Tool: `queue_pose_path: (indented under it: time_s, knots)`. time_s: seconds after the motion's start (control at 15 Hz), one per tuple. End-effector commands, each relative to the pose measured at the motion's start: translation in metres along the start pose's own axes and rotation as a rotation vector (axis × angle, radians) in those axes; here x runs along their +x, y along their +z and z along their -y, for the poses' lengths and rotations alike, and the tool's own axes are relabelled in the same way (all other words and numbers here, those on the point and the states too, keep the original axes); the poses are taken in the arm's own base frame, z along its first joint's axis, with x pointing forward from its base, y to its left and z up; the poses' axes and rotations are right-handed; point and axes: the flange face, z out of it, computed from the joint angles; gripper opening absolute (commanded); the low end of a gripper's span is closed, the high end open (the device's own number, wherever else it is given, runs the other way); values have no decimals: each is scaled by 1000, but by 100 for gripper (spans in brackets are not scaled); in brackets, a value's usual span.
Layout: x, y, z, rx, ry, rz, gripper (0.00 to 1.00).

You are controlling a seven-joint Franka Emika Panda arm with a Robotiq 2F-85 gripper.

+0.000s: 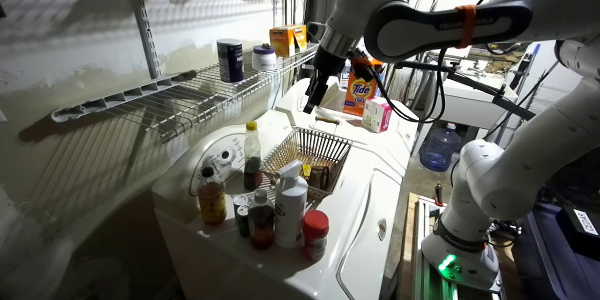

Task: Place the dark blue and white container right-side up.

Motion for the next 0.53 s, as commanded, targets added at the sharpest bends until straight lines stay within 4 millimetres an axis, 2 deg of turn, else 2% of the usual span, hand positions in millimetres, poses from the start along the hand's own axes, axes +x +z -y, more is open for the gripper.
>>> queue_pose_path:
  time_s: [0.0,0.2,0.47]
  knots:
    - [0,-1,0,0,0,0,100]
    - [0,-1,0,0,0,0,100]
    - [25,-17,-23,-51,22,-129,100]
